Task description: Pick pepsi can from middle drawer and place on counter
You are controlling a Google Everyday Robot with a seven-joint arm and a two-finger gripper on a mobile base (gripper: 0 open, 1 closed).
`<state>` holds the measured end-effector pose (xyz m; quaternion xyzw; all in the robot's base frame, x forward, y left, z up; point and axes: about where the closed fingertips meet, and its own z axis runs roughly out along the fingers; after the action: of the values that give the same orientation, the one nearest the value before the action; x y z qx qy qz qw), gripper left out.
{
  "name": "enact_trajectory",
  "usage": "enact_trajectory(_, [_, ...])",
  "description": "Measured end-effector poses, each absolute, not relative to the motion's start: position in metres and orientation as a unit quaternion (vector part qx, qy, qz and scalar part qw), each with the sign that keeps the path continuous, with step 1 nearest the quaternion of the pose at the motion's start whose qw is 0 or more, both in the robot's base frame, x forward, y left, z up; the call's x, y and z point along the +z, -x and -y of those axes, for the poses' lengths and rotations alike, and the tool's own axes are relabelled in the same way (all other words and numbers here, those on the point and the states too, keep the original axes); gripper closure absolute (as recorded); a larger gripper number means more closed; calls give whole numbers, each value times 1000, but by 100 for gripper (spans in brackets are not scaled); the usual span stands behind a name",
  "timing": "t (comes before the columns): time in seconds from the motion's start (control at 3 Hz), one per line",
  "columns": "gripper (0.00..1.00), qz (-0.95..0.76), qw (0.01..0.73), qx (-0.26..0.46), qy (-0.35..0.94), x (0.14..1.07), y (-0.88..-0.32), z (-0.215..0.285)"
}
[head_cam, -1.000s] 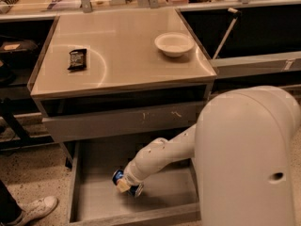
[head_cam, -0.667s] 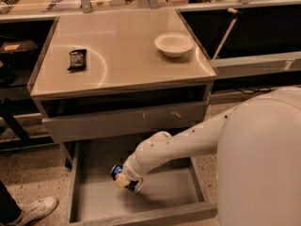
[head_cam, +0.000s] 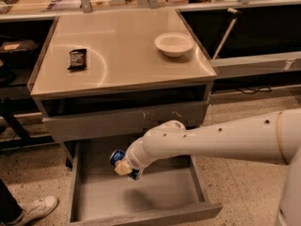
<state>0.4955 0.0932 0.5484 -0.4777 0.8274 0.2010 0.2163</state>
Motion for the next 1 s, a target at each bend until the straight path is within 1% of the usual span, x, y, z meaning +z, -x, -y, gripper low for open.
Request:
enact_trajectory(0.33, [100, -825, 222, 199, 481, 553, -496, -92])
enact_trajectory(0.67, [100, -821, 227, 187, 489, 581, -501, -97])
enact_trajectory(1.0, [100, -819, 242, 171, 492, 637, -514, -102])
